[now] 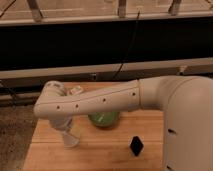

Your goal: Place the ceramic cup over the eraser

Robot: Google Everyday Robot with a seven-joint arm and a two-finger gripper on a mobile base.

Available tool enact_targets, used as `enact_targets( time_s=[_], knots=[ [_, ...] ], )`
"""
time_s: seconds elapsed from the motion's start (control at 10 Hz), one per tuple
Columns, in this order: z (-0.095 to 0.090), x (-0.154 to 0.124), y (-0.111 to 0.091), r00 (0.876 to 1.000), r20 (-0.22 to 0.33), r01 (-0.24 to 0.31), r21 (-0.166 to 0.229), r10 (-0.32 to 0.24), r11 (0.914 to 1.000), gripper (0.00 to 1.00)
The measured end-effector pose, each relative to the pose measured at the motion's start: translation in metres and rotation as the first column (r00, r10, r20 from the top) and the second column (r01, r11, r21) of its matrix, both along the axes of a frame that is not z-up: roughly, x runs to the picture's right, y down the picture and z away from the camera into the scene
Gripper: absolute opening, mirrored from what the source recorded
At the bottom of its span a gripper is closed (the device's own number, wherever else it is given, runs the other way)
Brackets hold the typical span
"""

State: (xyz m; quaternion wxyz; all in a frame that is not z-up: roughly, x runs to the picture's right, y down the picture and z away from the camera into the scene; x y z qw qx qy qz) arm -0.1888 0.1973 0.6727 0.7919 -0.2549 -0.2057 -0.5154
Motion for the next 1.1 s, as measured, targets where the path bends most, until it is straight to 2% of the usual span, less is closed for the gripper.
enact_targets(
  time_s=[0.4, 1.1],
  knots=[
    [0.029, 0.007, 0.002, 0.999, -0.018, 0.026, -0.009, -0.027, 0.9996, 0.80],
    [0.058, 0.009, 0.014, 0.999, -0.015, 0.042, -0.016, -0.043, 0.9990, 0.80]
  ],
)
